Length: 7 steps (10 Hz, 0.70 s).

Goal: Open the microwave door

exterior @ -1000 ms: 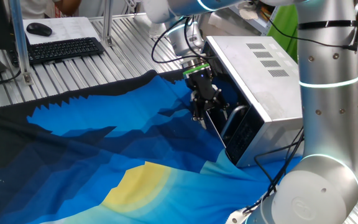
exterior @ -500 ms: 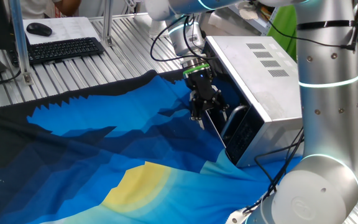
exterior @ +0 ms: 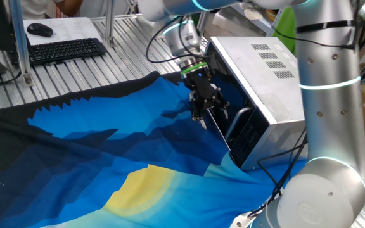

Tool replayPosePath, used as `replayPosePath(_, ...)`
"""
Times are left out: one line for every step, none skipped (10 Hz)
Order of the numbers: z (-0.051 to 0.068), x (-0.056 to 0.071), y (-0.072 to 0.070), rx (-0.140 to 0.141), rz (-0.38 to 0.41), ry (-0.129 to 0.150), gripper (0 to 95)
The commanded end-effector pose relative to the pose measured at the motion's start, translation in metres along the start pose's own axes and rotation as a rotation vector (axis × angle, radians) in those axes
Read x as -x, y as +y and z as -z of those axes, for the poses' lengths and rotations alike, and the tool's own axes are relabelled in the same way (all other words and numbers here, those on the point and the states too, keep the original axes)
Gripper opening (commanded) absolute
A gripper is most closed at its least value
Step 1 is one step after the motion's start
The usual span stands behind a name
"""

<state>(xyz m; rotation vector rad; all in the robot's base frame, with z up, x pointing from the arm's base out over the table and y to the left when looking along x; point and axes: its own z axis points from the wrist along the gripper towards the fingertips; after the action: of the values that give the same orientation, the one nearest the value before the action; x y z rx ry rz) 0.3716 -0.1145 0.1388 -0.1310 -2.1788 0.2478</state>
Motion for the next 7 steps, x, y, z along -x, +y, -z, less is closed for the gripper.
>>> replayPosePath(-0.001, -0.001, -0.002, -0.022, 0.012, -0.01, 76.0)
replayPosePath(0.002, -0.002, -0.003, -0.023, 0.003, -0.008, 76.0)
replayPosePath(0.003, -0.003, -0.006, -0.024, 0.002, -0.009, 76.0)
replayPosePath(0.003, -0.004, -0.011, -0.022, 0.01, -0.008, 76.0)
replayPosePath(0.003, -0.003, -0.012, -0.022, 0.016, -0.007, 76.0)
replayPosePath(0.003, -0.002, -0.013, -0.024, 0.014, -0.008, 76.0)
replayPosePath(0.003, -0.001, -0.014, -0.028, 0.011, -0.002, 76.0)
